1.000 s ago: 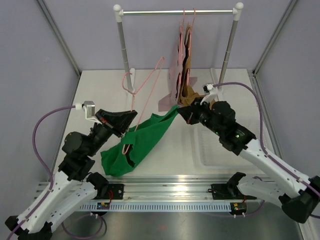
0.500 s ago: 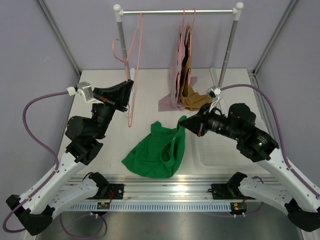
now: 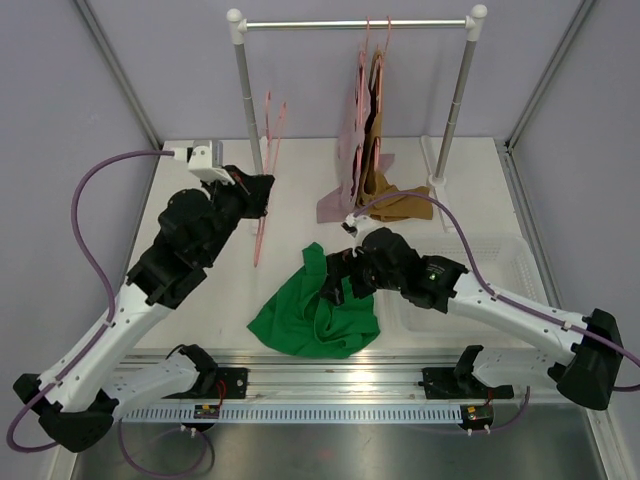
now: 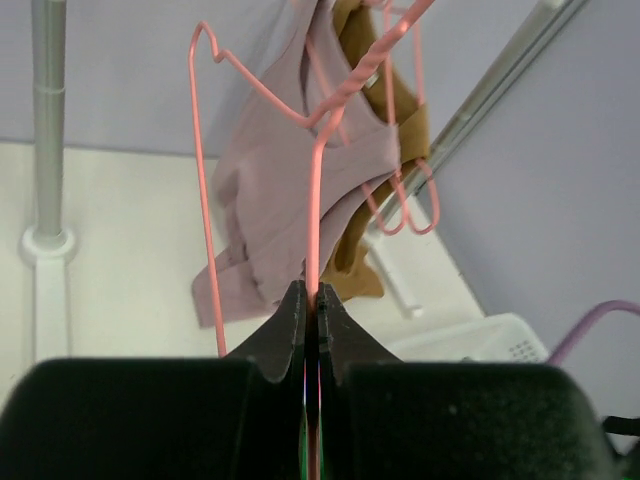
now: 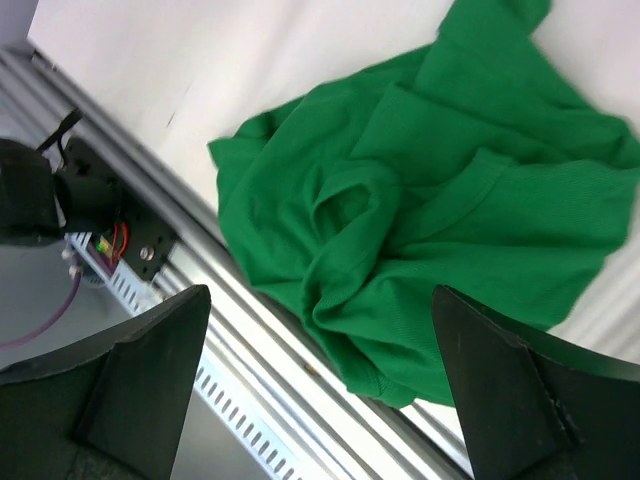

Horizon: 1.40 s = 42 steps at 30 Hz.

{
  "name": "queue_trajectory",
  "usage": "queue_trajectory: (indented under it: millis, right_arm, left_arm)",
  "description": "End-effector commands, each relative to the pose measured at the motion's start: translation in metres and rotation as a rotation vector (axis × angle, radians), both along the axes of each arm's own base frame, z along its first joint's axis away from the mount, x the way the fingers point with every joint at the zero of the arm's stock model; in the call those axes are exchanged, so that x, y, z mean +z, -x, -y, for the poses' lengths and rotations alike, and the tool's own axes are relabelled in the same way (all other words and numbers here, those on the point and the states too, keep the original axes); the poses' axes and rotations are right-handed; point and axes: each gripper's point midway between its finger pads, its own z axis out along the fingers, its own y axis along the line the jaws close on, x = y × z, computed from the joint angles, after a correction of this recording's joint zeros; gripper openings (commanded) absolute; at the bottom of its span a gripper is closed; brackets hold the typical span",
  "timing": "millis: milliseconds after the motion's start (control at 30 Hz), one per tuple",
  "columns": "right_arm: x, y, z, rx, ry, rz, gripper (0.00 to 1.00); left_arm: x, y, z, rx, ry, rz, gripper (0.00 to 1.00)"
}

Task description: Remove the tank top from the hanger

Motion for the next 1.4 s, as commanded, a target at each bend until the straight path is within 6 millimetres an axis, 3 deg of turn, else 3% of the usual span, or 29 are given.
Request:
queue_trajectory:
  millis: [0, 100, 233, 333, 467, 800, 933, 1133, 1167, 1233, 1300, 1367]
  right_arm:
    - [0.056, -0.025, 0.010, -0.129, -0.063, 0.156, 0.99]
    - [0.073, -0.025, 0.026, -0.176, -0.082, 0.195, 0.99]
    - [0.087, -0.018, 0.041, -0.199, -0.124, 0.215, 0.99]
    - [0.088, -0.014, 0.048, -0.209, -0.136, 0.220, 0.99]
    - [0.088, -0.006, 0.049, -0.182, -0.173, 0.208, 0.99]
    - [0.072, 0.002, 0.047, -0.161, -0.186, 0.171, 0.99]
    - [0.058, 0.002, 0.040, -0.139, -0.166, 0.151, 1.00]
    - [0.030, 0.000, 0.024, -0.072, -0.064, 0.101, 1.00]
    - [0.028, 0.000, 0.021, -0.060, -0.059, 0.092, 0.99]
    - [0.018, -0.001, 0.013, -0.035, -0.033, 0.082, 0.99]
    - [0.008, -0.005, 0.009, -0.028, -0.001, 0.069, 1.00]
    - [0.002, -0.010, 0.006, -0.031, 0.036, 0.085, 1.00]
  left_arm:
    - [0.018, -0.005, -0.008, 0.054, -0.007, -0.032, 0.00]
    - [0.015, -0.023, 0.005, 0.047, -0.027, -0.066, 0.00]
    - [0.035, -0.052, 0.018, 0.047, -0.002, -0.063, 0.00]
    - [0.048, -0.071, 0.020, 0.048, 0.016, -0.046, 0.00]
    - [0.067, -0.116, 0.013, 0.081, 0.052, -0.024, 0.00]
    - [0.087, -0.198, 0.022, 0.041, 0.070, 0.049, 0.00]
    - [0.074, -0.218, 0.021, 0.056, 0.092, 0.000, 0.00]
    - [0.055, -0.211, 0.013, 0.087, 0.129, -0.025, 0.00]
    - [0.054, -0.208, 0.012, 0.087, 0.130, -0.027, 0.02]
    - [0.053, -0.205, 0.012, 0.084, 0.127, -0.030, 0.21]
    - [0.062, -0.196, 0.010, 0.074, 0.129, -0.017, 0.48]
    - [0.067, -0.188, 0.006, 0.077, 0.128, -0.007, 0.57]
